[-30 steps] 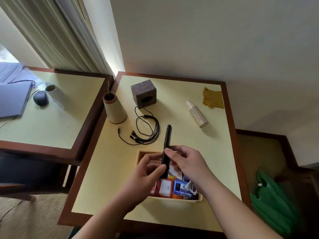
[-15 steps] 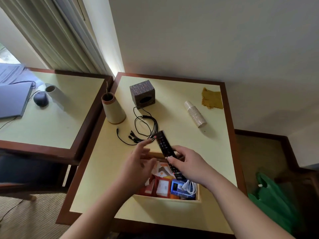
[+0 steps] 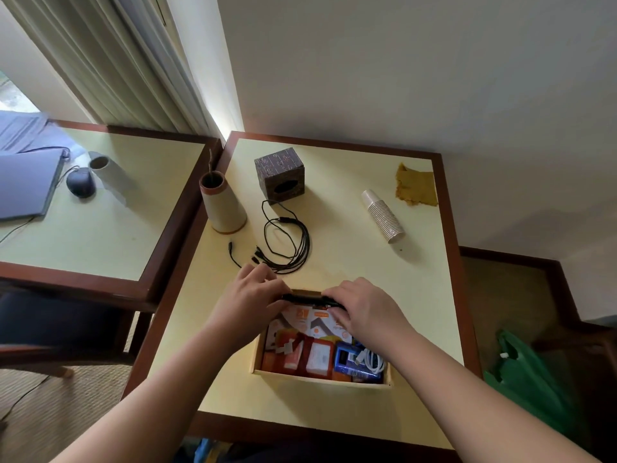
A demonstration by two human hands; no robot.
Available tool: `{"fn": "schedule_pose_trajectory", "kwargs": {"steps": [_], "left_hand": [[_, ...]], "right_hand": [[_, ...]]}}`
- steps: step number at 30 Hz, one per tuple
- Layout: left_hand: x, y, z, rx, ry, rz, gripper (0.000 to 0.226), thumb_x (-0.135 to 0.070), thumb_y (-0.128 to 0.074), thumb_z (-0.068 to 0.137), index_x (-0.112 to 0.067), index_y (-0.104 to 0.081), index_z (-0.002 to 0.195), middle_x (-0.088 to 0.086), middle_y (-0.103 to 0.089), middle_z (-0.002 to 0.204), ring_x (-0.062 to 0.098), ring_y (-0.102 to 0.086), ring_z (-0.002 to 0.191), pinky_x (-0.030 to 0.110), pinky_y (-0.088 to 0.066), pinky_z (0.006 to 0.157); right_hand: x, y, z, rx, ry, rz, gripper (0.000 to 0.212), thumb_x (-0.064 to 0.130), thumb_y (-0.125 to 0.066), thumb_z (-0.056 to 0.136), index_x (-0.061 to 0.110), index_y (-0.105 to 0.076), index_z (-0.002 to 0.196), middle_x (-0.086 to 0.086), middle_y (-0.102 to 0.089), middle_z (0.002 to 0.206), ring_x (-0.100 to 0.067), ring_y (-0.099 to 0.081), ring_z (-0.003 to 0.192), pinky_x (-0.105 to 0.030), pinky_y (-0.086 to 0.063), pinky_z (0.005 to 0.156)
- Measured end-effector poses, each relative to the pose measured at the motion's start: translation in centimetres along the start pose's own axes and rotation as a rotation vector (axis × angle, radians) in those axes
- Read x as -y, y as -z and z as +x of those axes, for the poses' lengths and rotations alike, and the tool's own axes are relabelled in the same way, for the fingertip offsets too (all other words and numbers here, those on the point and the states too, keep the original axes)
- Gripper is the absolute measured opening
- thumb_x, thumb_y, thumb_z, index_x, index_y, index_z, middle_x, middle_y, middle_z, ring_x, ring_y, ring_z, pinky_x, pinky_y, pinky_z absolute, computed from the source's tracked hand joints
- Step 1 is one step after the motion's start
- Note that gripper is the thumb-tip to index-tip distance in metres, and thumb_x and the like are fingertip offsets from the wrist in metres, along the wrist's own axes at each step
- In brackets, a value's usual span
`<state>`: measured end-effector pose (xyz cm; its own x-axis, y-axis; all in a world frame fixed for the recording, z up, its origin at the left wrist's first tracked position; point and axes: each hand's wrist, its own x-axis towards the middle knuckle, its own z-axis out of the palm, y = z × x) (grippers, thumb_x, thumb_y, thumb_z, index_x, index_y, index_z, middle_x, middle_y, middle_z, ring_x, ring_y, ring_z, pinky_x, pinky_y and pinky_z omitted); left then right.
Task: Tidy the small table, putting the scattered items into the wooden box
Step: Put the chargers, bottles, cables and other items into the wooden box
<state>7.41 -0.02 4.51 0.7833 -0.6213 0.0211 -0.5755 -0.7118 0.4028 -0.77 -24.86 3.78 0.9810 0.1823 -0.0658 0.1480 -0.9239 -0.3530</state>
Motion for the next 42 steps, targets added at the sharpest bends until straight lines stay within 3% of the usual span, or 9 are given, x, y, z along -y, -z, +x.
{"fn": "schedule_pose_trajectory", "kwargs": {"steps": [9, 16, 20, 27, 30, 36, 42], "left_hand": [[2.1, -2.9, -0.1, -0.085, 0.049, 0.067, 0.020, -0.042, -0.076, 0.088, -0.032, -0.079, 0.105, -0.008, -0.057, 0.111, 0.019, -0.049, 0.105, 0.038, -0.055, 0.080], [1.1, -3.3, 0.9, -0.046, 0.094, 0.193, 0.016, -0.042, -0.083, 0.079, -0.030, -0.080, 0.089, -0.001, -0.058, 0.110, 0.025, -0.050, 0.101, 0.041, -0.051, 0.081], [0.8, -3.3, 0.9, -0.029, 0.084, 0.231, 0.027, -0.042, -0.088, 0.075, -0.029, -0.078, 0.096, 0.000, -0.060, 0.109, 0.026, -0.053, 0.101, 0.042, -0.052, 0.080], [0.5, -2.8, 1.6, 0.059, 0.077, 0.284, 0.023, -0.048, -0.087, 0.073, -0.034, -0.079, 0.089, -0.002, -0.057, 0.118, 0.023, -0.047, 0.110, 0.041, -0.048, 0.088], [0.0, -2.9, 2.2, 0.114, 0.053, 0.339, 0.028, -0.052, -0.081, 0.078, -0.032, -0.077, 0.096, -0.003, -0.052, 0.123, 0.021, -0.043, 0.114, 0.038, -0.045, 0.095], [-0.6, -2.7, 1.6, 0.176, 0.042, 0.403, 0.035, -0.048, -0.082, 0.077, -0.029, -0.075, 0.106, 0.001, -0.054, 0.127, 0.026, -0.047, 0.116, 0.042, -0.047, 0.096], [-1.0, -3.5, 0.3, 0.263, 0.137, 0.409, 0.050, -0.047, -0.066, 0.090, -0.030, -0.062, 0.137, 0.007, -0.044, 0.148, 0.035, -0.041, 0.130, 0.049, -0.045, 0.101]], "right_hand": [[-2.0, -2.9, -1.4, -0.155, -0.106, -0.181, 0.025, 0.024, -0.079, 0.088, 0.022, -0.073, 0.112, 0.000, -0.054, 0.098, -0.023, -0.053, 0.089, -0.038, -0.049, 0.074], [-2.9, -3.9, -0.9, -0.100, -0.119, -0.237, 0.028, 0.023, -0.086, 0.081, 0.025, -0.078, 0.108, -0.007, -0.060, 0.112, -0.030, -0.058, 0.103, -0.045, -0.051, 0.080], [-2.3, -4.2, -0.6, -0.058, -0.128, -0.229, 0.025, 0.027, -0.086, 0.081, 0.026, -0.078, 0.105, -0.009, -0.063, 0.120, -0.030, -0.060, 0.111, -0.046, -0.052, 0.086], [-2.2, -4.6, -0.6, -0.021, -0.149, -0.267, 0.033, 0.026, -0.090, 0.077, 0.027, -0.079, 0.108, -0.007, -0.067, 0.116, -0.029, -0.061, 0.109, -0.045, -0.052, 0.085], [-1.6, -4.4, -0.5, 0.004, -0.161, -0.296, 0.025, 0.032, -0.087, 0.080, 0.028, -0.080, 0.104, -0.007, -0.068, 0.116, -0.029, -0.061, 0.110, -0.047, -0.052, 0.088], [-1.3, -4.0, -0.6, 0.012, -0.172, -0.283, 0.026, 0.035, -0.080, 0.084, 0.030, -0.079, 0.110, -0.006, -0.066, 0.124, -0.027, -0.061, 0.115, -0.047, -0.050, 0.092], [-1.1, -4.1, -0.9, 0.076, -0.190, -0.276, 0.036, 0.040, -0.072, 0.090, 0.032, -0.073, 0.125, -0.007, -0.063, 0.133, -0.027, -0.057, 0.123, -0.047, -0.047, 0.102]]}}
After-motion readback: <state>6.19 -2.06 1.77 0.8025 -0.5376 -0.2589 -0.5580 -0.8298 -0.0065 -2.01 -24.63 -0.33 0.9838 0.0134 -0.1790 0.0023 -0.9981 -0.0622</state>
